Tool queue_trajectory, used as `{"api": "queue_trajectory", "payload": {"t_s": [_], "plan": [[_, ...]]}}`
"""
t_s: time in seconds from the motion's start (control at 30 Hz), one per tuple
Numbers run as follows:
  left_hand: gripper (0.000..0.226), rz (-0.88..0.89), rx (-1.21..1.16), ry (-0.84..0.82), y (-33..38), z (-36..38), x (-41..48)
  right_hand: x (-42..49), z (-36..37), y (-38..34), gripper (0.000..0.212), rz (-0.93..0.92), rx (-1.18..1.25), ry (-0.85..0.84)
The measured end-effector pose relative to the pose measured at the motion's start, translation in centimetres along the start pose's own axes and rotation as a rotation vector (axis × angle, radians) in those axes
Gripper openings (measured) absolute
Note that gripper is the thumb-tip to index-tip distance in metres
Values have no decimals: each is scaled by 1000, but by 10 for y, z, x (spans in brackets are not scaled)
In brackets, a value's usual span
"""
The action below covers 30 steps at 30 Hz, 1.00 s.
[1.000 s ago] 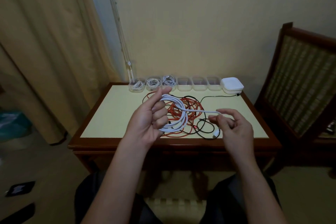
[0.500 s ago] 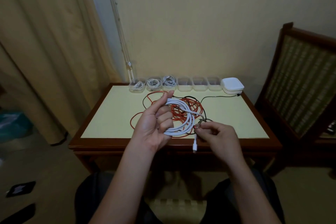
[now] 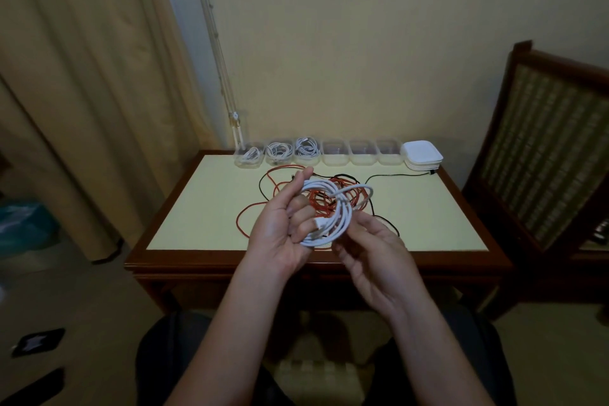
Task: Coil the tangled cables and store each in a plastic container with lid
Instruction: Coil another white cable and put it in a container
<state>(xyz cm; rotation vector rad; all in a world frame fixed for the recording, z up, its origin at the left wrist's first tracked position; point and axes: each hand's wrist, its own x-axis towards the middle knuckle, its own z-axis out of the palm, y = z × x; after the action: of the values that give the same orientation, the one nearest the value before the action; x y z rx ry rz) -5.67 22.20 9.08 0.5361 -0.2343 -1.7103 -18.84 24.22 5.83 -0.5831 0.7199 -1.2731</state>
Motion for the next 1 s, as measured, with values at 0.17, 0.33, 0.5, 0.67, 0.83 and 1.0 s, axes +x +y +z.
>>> {"api": "queue_trajectory", "payload": {"t_s": [0.17,0.33,0.5,0.67,0.83,1.0], "plan": [[21,190,198,139,-5,-10,6,-1,3,11,23,142,40,-162],[22,447,490,216,-17,-10,6,-4,7,6,52,233,132,-202],[22,401,849,75,-21,-14,3,3,-1,-3,44,154,-158,-54],[24,144,969,-25,-5,-9,1,7,-27,-13,21,123,-402,-49],[39,-154,657,-100,-2,-11,7,11,-36,-16,23,-54,-808,-19],[30,7,537,61,-10,-17,19,11,-28,-20,26,-175,-1155,-64]]}}
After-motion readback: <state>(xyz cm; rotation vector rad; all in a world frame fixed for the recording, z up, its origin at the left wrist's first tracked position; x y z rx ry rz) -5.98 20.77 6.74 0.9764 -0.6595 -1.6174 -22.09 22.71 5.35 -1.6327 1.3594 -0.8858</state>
